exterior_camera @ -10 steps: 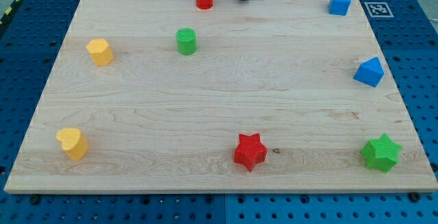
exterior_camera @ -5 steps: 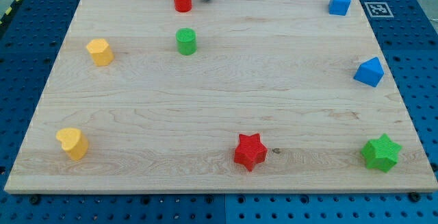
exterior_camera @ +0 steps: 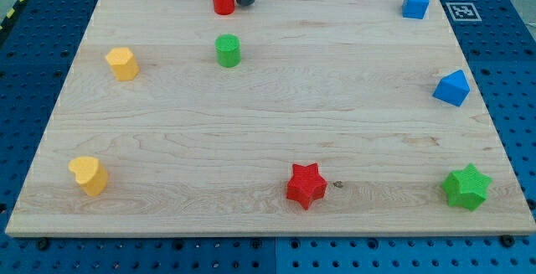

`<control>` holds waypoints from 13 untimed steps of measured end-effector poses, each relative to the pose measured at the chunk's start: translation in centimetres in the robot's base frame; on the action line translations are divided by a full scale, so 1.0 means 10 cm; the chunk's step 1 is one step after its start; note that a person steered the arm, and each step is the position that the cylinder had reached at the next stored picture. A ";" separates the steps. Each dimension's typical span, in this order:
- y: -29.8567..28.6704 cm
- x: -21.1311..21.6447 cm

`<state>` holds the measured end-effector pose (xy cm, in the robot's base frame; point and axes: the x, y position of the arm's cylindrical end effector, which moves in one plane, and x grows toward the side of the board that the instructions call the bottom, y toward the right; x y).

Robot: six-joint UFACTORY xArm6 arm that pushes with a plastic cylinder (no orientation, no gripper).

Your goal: Push the red circle to the top left of the board

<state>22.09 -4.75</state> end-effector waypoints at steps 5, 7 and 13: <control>-0.42 0.37; -0.52 0.29; -0.83 0.29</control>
